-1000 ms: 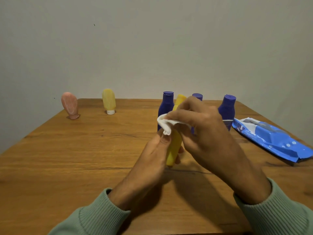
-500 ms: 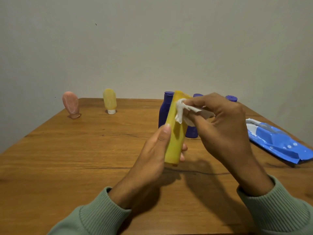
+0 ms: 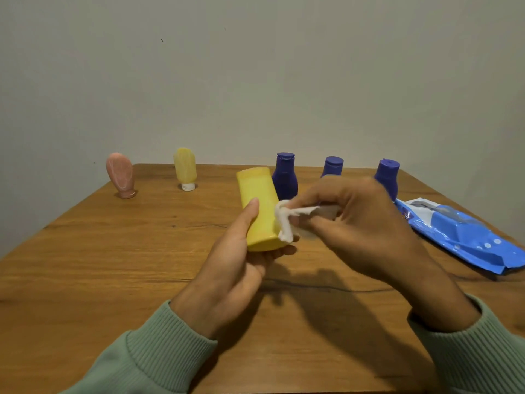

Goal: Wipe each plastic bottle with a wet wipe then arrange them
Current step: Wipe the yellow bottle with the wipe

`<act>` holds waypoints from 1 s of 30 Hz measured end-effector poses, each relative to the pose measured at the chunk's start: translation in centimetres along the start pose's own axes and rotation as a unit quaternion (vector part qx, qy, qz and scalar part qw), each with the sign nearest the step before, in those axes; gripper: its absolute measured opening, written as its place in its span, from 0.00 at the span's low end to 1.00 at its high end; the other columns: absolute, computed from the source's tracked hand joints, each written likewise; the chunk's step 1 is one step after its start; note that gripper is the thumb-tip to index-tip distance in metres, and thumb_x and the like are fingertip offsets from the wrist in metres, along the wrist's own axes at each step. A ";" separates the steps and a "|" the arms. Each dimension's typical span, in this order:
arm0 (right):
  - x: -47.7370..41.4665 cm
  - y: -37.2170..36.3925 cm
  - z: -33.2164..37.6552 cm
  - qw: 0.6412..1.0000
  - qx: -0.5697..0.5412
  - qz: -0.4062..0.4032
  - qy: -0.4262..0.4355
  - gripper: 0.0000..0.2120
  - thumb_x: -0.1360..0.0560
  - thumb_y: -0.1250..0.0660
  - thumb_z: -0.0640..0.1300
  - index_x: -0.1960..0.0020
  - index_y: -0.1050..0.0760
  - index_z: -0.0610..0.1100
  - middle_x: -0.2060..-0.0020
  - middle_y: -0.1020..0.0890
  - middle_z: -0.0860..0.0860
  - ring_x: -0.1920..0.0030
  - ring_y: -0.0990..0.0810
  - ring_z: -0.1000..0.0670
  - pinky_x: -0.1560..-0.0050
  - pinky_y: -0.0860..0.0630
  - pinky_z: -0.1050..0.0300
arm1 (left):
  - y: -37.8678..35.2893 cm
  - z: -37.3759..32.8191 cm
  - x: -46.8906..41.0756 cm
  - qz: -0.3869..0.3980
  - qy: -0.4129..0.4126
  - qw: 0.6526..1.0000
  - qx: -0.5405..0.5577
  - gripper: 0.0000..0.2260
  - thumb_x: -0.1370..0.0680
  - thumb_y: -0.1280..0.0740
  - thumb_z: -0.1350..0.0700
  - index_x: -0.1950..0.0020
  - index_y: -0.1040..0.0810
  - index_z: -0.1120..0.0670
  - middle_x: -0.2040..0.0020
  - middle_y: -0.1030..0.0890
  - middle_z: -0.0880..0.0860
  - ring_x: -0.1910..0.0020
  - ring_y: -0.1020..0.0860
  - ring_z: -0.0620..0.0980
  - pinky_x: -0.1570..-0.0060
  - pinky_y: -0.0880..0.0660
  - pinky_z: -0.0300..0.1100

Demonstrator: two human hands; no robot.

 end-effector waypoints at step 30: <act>2.2 -3.5 3.0 0.993 0.054 -0.041 0.093 0.06 0.30 0.30 0.45 0.54 0.19 0.47 0.57 0.20 0.55 0.58 0.23 0.56 0.58 0.22 0.61 | 0.4 -0.1 -0.4 0.031 0.050 0.998 0.026 0.05 0.25 0.35 0.57 0.55 0.25 0.60 0.68 0.20 0.54 0.71 0.21 0.46 0.67 0.21 0.38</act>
Point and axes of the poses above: each hand's wrist, its own x-axis away from the middle knuckle, its own y-axis out of the back of the hand, z = x × y, the point moved 10 cm from there along -x, towards the middle knuckle
